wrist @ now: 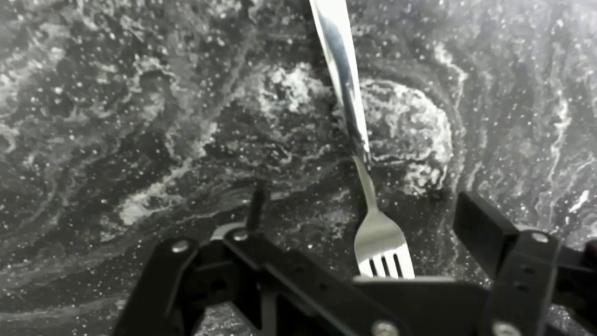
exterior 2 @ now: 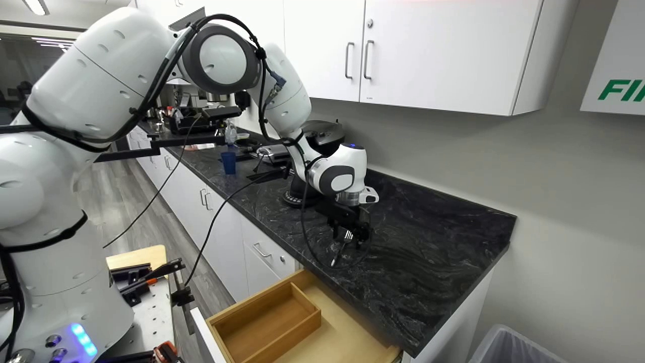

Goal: Put the fork into the open drawer.

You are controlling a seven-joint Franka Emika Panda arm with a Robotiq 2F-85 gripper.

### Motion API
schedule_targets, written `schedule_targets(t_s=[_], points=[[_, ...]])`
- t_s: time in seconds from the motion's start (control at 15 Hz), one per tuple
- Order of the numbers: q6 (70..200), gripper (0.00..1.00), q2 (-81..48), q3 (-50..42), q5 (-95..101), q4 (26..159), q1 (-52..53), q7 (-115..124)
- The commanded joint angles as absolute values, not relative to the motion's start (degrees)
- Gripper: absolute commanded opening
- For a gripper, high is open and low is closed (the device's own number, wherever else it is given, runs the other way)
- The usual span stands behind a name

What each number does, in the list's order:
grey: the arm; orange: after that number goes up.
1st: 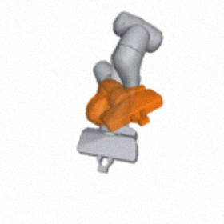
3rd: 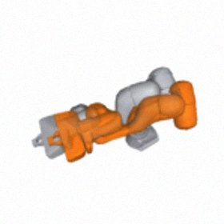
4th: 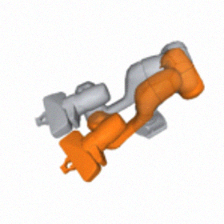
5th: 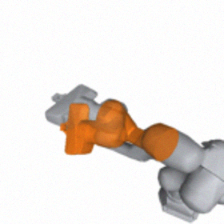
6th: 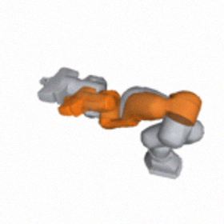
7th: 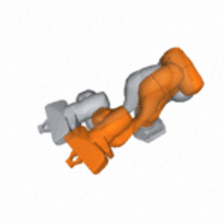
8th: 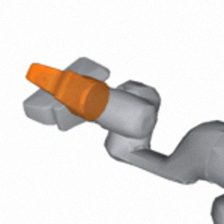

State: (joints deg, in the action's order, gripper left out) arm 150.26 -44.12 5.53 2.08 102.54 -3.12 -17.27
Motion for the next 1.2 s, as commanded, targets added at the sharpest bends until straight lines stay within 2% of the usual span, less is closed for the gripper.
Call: schedule_targets(t_s=[0.0,1.13], points=[[151.08,1.0,-43.71,6.5,2.56,102.39,-4.27,-19.46],[140.97,1.0,-40.16,3.01,7.7,103.9,0.0,-16.72]])
